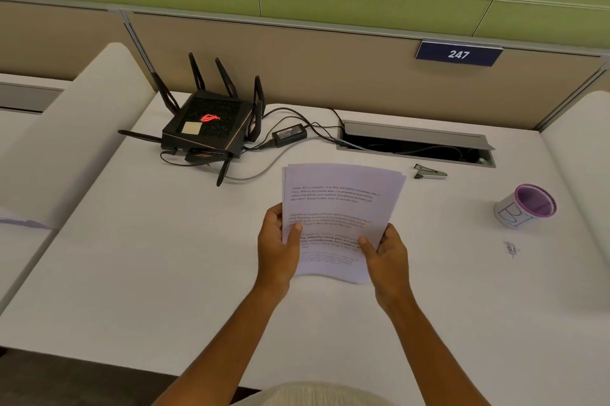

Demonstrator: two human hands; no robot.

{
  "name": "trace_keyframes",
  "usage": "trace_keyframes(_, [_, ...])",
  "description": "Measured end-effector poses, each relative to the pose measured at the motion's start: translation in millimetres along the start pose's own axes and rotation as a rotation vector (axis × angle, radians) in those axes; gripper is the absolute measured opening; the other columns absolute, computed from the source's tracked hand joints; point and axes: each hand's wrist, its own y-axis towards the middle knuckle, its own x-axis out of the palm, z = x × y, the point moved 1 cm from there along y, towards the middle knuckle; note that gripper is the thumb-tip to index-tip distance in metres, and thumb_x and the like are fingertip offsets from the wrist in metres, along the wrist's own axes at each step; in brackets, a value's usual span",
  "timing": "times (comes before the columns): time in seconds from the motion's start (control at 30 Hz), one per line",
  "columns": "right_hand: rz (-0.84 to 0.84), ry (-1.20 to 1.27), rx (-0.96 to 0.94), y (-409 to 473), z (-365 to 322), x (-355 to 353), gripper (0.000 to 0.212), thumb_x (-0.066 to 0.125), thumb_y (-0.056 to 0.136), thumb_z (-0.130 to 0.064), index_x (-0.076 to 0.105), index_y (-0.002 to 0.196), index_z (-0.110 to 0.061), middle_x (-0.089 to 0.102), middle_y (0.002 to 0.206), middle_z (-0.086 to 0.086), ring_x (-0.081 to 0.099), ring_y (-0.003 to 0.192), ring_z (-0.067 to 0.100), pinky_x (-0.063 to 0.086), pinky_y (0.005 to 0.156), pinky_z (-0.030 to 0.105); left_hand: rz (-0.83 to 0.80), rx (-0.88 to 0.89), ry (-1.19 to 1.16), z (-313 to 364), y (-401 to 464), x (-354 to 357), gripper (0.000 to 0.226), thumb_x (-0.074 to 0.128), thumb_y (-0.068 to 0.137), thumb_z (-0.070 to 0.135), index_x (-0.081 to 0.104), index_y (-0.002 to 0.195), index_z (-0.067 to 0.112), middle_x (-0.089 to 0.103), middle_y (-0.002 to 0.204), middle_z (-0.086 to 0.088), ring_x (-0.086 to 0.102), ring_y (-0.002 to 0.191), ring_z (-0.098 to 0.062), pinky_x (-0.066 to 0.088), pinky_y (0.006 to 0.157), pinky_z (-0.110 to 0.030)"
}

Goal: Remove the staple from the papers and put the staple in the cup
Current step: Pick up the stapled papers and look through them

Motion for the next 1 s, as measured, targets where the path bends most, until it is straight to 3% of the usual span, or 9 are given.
trace_keyframes(0.1, [0.006, 0.067, -0.061, 1, -12, 1, 0.046, 0.067, 0.100, -0.006, 0.059, 0.127, -0.042, 0.073, 0.120, -0.015, 0.071, 0.111, 0.004, 0.062, 0.082, 0.019, -0.026, 0.061, -0.004, 8, 2, 2, 0.037, 0.065, 0.102, 0.013, 0.054, 0.133, 0.031, 0.070, 0.121, 0.008, 0.070, 0.109, -0.006, 0.063, 0.077, -0.020])
trace_keyframes(0.2, [0.011, 0.022, -0.071, -1, -8, 6, 0.043, 0.068, 0.100, -0.010, 0.055, 0.134, -0.033, 0.071, 0.120, -0.013, 0.070, 0.112, 0.008, 0.061, 0.081, 0.016, -0.050, 0.059, 0.032, 3, 0, 3, 0.047, 0.069, 0.102, 0.015, 0.049, 0.141, 0.032, 0.066, 0.126, 0.006, 0.067, 0.116, -0.010, 0.063, 0.082, -0.020])
trace_keyframes(0.33, [0.024, -0.009, -0.045, -6, -2, 13, 0.042, 0.066, 0.102, -0.013, 0.055, 0.127, -0.044, 0.069, 0.121, -0.012, 0.067, 0.114, 0.010, 0.060, 0.075, 0.011, -0.055, -0.005, 0.052, -9, -3, 3, 0.057, 0.073, 0.099, 0.016, 0.043, 0.144, 0.037, 0.060, 0.127, 0.010, 0.063, 0.119, -0.015, 0.059, 0.075, -0.011])
trace_keyframes(0.5, [0.029, 0.016, -0.060, -5, -7, 17, 0.045, 0.064, 0.103, -0.016, 0.056, 0.115, -0.059, 0.070, 0.109, -0.028, 0.068, 0.103, -0.005, 0.059, 0.071, 0.011, -0.034, 0.013, 0.029, -4, 0, 1, 0.052, 0.074, 0.098, 0.022, 0.046, 0.129, 0.053, 0.063, 0.122, 0.018, 0.066, 0.111, -0.013, 0.058, 0.067, -0.011])
trace_keyframes(0.57, [0.025, 0.008, -0.057, -6, -3, 18, 0.043, 0.064, 0.103, -0.015, 0.056, 0.117, -0.055, 0.071, 0.108, -0.025, 0.068, 0.105, -0.002, 0.058, 0.071, 0.010, -0.033, -0.001, 0.039, -6, 0, 0, 0.049, 0.075, 0.097, 0.024, 0.048, 0.122, 0.057, 0.064, 0.118, 0.019, 0.067, 0.107, -0.011, 0.057, 0.065, -0.009])
trace_keyframes(0.67, [0.014, -0.032, -0.038, -8, 6, 18, 0.039, 0.064, 0.103, -0.016, 0.055, 0.125, -0.047, 0.069, 0.114, -0.021, 0.069, 0.107, 0.006, 0.058, 0.071, 0.009, -0.020, -0.053, 0.063, -12, -2, -2, 0.039, 0.077, 0.096, 0.024, 0.057, 0.123, 0.044, 0.066, 0.112, 0.018, 0.067, 0.102, -0.008, 0.055, 0.062, -0.007])
trace_keyframes(0.83, [-0.021, -0.091, -0.055, -5, 0, 11, 0.034, 0.066, 0.102, -0.018, 0.059, 0.118, -0.046, 0.071, 0.110, -0.022, 0.068, 0.101, -0.007, 0.058, 0.072, 0.010, 0.004, -0.130, 0.021, -15, -1, -7, 0.014, 0.078, 0.095, 0.028, 0.072, 0.098, 0.040, 0.079, 0.089, 0.020, 0.076, 0.085, -0.004, 0.057, 0.061, -0.011])
trace_keyframes(1.0, [-0.137, -0.056, 0.004, 4, -2, -12, 0.016, 0.077, 0.095, -0.020, 0.072, 0.109, -0.025, 0.082, 0.107, -0.007, 0.079, 0.095, 0.014, 0.062, 0.075, 0.021, 0.052, -0.197, -0.133, -18, 2, -19, 0.008, 0.078, 0.095, 0.029, 0.079, 0.104, 0.030, 0.084, 0.099, 0.010, 0.080, 0.088, -0.011, 0.063, 0.064, -0.021])
